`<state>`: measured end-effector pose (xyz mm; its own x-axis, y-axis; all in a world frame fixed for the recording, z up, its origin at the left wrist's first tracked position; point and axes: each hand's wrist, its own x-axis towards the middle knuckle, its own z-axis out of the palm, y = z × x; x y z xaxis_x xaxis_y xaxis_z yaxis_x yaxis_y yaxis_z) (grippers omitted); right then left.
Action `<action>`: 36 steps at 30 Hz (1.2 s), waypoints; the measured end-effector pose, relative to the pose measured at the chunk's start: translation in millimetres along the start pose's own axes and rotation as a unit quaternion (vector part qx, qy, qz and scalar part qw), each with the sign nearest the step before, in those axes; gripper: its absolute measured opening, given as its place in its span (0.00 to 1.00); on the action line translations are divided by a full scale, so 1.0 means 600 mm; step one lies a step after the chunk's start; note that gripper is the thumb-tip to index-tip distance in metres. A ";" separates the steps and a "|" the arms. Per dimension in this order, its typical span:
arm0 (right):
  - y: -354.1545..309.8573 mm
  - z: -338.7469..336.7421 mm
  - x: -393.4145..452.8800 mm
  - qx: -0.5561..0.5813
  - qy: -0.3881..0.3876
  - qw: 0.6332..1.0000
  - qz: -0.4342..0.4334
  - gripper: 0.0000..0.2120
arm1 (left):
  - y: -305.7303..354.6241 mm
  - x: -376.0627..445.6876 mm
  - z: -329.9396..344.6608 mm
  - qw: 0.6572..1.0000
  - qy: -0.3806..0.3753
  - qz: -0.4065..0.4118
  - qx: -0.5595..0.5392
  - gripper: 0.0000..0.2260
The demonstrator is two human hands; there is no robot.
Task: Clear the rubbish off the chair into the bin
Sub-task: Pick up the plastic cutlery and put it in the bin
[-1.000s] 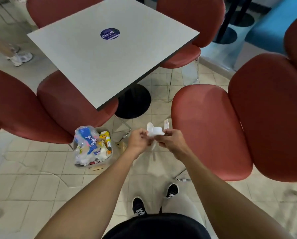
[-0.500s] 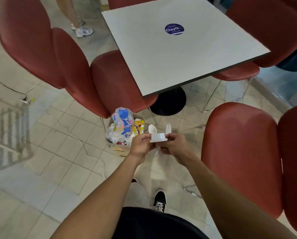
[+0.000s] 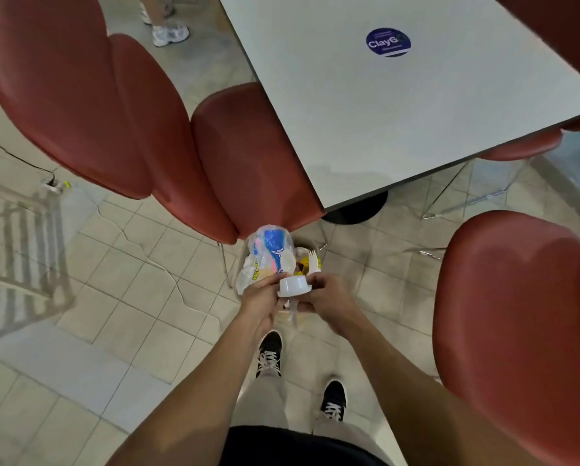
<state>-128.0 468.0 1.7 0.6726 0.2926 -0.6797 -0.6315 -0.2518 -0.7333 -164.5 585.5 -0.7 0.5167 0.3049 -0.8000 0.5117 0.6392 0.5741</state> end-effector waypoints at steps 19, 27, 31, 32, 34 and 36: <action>0.024 0.098 0.181 -0.284 0.154 0.945 0.052 0.09 | 0.047 0.150 -0.093 0.935 -0.047 0.099 0.336 0.05; 0.028 0.106 0.164 -0.300 0.188 0.935 0.025 0.15 | 0.030 0.153 -0.076 0.900 -0.042 0.133 0.413 0.12; 0.024 0.107 0.150 -0.296 0.191 0.936 0.021 0.18 | 0.027 0.156 -0.078 0.898 -0.027 0.140 0.416 0.14; 0.022 0.105 0.147 -0.297 0.192 0.935 0.021 0.18 | 0.027 0.155 -0.079 0.897 -0.025 0.141 0.419 0.14; 0.019 0.100 0.141 -0.296 0.198 0.934 0.027 0.18 | 0.028 0.154 -0.079 0.890 -0.026 0.151 0.429 0.15; 0.016 0.099 0.135 -0.305 0.203 0.930 0.024 0.17 | 0.032 0.153 -0.080 0.887 -0.022 0.156 0.433 0.17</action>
<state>-102.5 543.8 -59.2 0.8179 -0.0732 -0.5707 -0.4113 -0.7680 -0.4909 -140.6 659.6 -71.6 0.7423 0.3315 -0.5823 0.6653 -0.2602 0.6998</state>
